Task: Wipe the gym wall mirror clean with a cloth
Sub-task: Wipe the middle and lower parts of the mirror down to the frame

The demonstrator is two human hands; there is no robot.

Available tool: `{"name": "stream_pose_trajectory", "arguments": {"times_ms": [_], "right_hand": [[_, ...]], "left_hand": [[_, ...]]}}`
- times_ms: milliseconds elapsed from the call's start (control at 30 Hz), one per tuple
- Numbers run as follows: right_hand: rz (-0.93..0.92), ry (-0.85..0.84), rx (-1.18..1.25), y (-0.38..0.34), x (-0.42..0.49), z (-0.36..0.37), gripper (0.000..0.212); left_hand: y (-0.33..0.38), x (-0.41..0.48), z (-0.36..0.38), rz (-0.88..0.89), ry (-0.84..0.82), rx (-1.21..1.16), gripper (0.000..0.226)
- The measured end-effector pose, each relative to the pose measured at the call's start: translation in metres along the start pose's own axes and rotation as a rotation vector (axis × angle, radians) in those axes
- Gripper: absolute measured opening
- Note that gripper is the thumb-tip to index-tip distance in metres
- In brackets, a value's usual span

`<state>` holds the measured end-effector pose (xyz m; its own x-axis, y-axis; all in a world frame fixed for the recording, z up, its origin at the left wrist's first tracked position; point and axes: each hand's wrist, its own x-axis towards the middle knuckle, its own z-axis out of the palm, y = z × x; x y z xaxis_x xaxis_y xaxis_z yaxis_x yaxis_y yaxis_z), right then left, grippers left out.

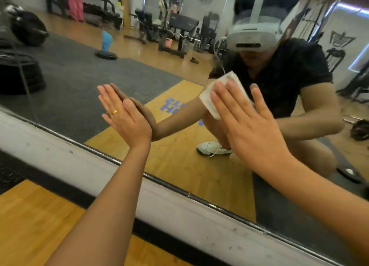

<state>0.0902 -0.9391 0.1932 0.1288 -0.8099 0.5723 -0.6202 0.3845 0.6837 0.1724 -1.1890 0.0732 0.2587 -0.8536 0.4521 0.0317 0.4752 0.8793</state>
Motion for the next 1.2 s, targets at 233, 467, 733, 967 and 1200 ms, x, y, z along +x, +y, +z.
{"name": "stream_pose_trajectory", "arguments": {"times_ms": [233, 467, 733, 967, 1200], "right_hand": [[-0.074, 0.029, -0.025, -0.031, 0.099, -0.008, 0.062], [-0.130, -0.073, -0.036, 0.009, 0.016, -0.004, 0.063], [-0.190, -0.027, 0.040, 0.004, 0.000, 0.001, 0.061], [0.018, -0.096, -0.028, 0.043, -0.099, -0.006, 0.061], [0.132, 0.005, 0.034, 0.049, -0.082, -0.015, 0.062]], "left_hand": [[-0.001, 0.003, -0.002, 0.021, -0.007, 0.010, 0.058], [0.003, 0.001, 0.001, 0.035, 0.021, 0.009, 0.056], [0.002, 0.002, -0.019, 0.077, -0.043, 0.071, 0.061], [0.061, -0.066, -0.010, 0.870, -0.371, 0.118, 0.066], [0.077, -0.100, 0.016, 1.152, -0.319, 0.203, 0.075]]}}
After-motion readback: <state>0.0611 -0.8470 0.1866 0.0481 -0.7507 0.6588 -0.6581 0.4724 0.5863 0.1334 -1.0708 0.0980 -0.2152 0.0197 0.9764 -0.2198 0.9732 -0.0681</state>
